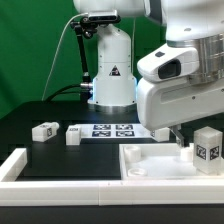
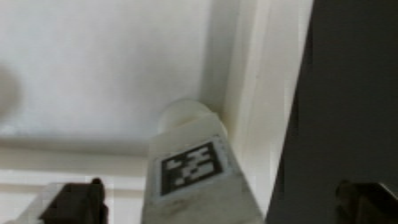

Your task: Assemble one leg

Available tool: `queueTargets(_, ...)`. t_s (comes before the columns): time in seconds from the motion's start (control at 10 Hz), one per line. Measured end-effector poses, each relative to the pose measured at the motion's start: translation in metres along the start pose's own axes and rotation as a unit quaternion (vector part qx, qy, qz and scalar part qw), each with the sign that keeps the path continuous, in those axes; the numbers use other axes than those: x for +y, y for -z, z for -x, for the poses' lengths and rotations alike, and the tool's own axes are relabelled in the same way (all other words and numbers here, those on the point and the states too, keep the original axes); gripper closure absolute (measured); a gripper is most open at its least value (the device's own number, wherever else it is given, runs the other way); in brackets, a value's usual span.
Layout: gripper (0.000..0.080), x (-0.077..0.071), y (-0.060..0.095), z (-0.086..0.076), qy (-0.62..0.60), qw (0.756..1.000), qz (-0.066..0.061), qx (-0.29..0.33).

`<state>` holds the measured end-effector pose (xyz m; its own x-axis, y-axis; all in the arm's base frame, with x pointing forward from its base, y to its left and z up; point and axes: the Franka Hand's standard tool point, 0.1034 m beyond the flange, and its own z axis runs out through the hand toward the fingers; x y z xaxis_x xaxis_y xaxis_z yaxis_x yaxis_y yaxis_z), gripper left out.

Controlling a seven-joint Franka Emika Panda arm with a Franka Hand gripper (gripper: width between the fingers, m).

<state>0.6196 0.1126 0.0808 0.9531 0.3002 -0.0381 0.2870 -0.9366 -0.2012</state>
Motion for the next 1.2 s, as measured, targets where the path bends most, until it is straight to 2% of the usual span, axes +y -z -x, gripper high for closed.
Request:
queueTargets(0.2,0.0150,0.0002,0.0001,-0.0001,0.089,0.996,0.000,0.000)
queueTargets(0.5,0.0173,0.0006,0.0002,0.0000,0.099,0.995,0.000,0.000)
queueTargets(0.7,0.0505,0.0011,0.0003,0.0000,0.086,0.996,0.000,0.000)
queueTargets(0.9,0.0505,0.0035,0.0004,0.0005,0.060,0.998,0.000,0.000)
queueTargets(1.0,0.0505,0.0030,0.0005,0.0004,-0.034,0.999,0.000,0.001)
queueTargets(1.2,0.0505,0.0008,0.0000,0.0028,-0.170,0.985,-0.002,0.001)
